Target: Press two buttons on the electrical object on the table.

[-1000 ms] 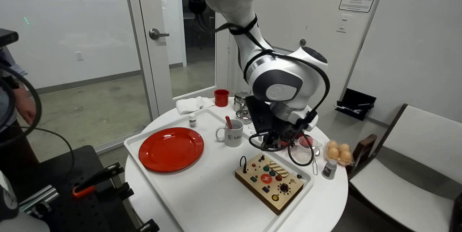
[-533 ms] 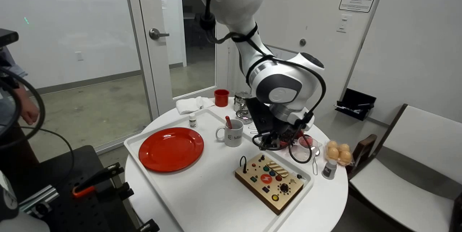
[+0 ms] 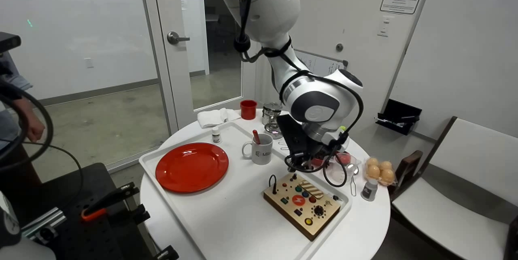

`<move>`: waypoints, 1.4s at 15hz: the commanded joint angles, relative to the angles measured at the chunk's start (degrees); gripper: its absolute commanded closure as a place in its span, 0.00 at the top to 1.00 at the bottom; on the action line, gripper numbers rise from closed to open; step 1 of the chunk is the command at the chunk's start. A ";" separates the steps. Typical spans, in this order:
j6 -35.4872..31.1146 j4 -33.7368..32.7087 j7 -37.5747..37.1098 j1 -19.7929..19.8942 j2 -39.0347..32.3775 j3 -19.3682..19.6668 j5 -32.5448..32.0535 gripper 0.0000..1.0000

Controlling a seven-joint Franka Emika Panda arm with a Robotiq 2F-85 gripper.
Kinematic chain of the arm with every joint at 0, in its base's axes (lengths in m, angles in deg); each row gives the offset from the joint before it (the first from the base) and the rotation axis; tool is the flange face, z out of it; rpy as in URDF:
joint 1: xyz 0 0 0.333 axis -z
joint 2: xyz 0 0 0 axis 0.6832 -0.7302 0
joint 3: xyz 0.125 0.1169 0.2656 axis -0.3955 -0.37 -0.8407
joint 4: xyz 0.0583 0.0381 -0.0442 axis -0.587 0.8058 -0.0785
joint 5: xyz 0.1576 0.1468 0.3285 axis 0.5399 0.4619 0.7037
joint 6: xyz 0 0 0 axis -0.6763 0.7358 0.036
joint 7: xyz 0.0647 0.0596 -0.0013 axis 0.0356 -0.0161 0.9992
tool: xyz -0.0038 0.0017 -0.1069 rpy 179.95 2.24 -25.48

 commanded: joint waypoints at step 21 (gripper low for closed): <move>4.07 -5.24 -0.40 0.05 -5.30 -0.19 -0.76 0.00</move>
